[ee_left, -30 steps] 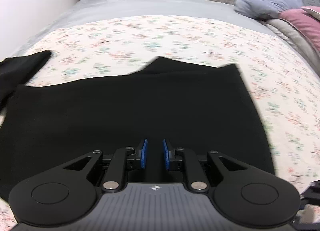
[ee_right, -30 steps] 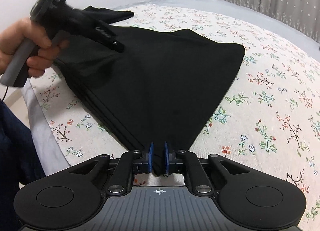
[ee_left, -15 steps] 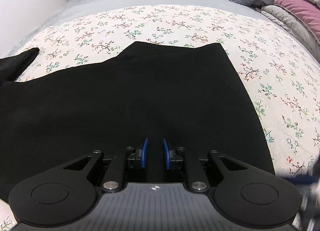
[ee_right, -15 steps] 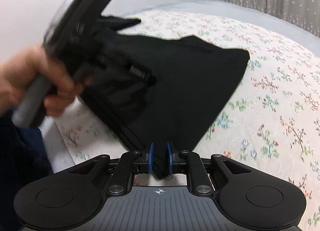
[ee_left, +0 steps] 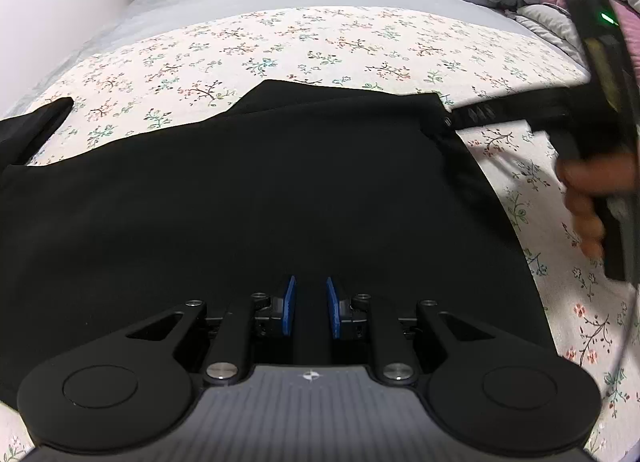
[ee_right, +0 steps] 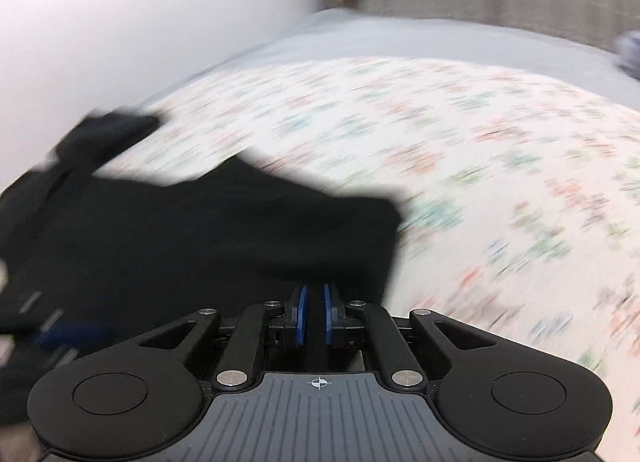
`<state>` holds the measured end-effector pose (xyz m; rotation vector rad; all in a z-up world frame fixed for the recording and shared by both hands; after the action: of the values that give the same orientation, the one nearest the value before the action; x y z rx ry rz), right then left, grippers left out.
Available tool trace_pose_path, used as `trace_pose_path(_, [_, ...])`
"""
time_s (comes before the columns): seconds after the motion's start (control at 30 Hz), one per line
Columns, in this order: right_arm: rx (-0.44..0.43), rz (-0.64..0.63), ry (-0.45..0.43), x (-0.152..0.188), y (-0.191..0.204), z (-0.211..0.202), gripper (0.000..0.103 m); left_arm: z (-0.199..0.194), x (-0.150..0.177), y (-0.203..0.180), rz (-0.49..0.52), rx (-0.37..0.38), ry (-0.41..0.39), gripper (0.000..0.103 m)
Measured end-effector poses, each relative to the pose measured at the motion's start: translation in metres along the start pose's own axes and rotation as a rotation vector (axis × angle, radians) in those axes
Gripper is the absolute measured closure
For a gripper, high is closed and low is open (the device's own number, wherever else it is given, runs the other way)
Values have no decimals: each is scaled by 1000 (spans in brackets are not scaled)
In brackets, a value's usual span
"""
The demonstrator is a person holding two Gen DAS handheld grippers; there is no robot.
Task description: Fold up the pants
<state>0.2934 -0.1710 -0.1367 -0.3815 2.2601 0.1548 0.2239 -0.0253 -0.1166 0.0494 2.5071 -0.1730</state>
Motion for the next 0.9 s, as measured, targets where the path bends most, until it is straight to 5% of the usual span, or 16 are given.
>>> trace_pose_path(0.17, [93, -91, 37, -16, 12, 3, 98, 1, -6, 2, -13, 8, 32, 69])
trace_pose_path(0.27, [130, -65, 53, -9, 15, -21, 75, 2, -8, 3, -20, 10, 45, 69])
trace_pose_path(0.47, [-139, 230, 160, 50, 14, -71, 52, 2, -9, 3, -35, 13, 51, 69])
trace_pose_path(0.6, [-324, 454, 137, 87, 13, -98, 51, 2, -7, 1, -36, 8, 43, 69])
trace_pose_path(0.9, [-446, 543, 21, 115, 36, -101, 45, -1, -8, 5, -85, 10, 24, 66])
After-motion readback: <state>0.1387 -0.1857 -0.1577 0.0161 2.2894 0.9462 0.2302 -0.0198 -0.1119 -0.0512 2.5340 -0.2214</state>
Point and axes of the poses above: each gripper's, at about its wrist camera, not at the fingertips, and z roughly the way its jaws point, y to its left, x to its underside, the point moved 2 cm from there along z, roughly the way its jaws point, and after that the axes turned 15 degrees about -z, right-handed, at the moved point
